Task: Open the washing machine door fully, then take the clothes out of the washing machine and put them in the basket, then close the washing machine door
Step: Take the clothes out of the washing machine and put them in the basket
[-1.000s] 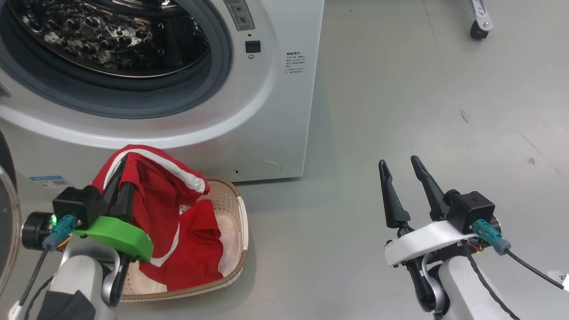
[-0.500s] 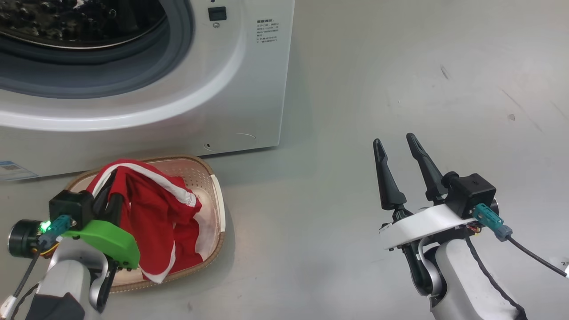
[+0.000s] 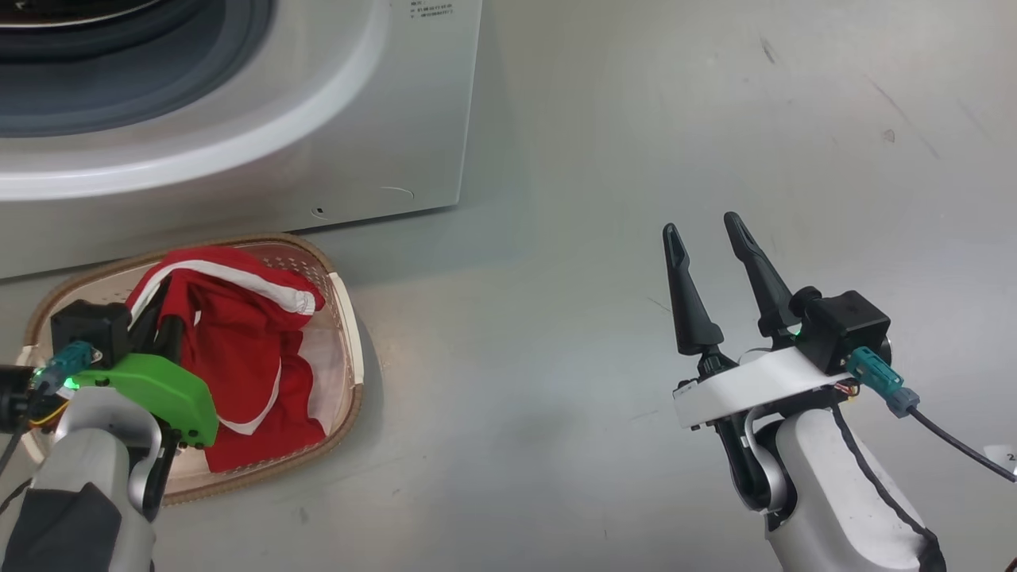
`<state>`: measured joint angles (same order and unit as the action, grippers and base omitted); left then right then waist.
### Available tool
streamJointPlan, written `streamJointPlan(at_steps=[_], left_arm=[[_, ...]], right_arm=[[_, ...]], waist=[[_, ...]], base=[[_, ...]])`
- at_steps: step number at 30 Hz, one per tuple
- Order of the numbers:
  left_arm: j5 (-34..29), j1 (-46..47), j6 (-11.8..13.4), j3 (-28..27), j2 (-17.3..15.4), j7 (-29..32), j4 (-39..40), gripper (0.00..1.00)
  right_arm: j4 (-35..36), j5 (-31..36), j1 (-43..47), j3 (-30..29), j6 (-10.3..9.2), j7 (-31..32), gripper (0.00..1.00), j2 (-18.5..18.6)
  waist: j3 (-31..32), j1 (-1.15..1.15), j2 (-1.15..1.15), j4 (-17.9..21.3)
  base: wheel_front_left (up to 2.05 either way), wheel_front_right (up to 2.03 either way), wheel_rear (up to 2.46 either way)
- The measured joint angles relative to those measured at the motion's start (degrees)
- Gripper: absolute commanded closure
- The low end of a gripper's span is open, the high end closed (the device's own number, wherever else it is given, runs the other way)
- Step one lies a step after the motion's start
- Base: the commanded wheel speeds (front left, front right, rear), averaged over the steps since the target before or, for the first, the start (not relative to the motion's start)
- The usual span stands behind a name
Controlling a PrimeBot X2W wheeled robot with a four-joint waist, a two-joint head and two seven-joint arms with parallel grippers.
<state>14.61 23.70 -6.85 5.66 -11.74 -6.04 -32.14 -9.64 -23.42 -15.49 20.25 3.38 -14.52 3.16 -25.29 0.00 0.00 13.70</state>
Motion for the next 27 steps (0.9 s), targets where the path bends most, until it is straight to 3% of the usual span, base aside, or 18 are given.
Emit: streamJointPlan(at_steps=[27], left_arm=[[1.47, 6.89, 1.43, -3.46, -2.13, 1.02, -14.67, 1.00]], right_arm=[[1.34, 1.44, -3.01, 0.27, -1.08, 0.00, 0.00, -0.13]], waist=[[-7.54, 0.00, 0.00, 1.61]], base=[[0.00, 0.00, 0.00]])
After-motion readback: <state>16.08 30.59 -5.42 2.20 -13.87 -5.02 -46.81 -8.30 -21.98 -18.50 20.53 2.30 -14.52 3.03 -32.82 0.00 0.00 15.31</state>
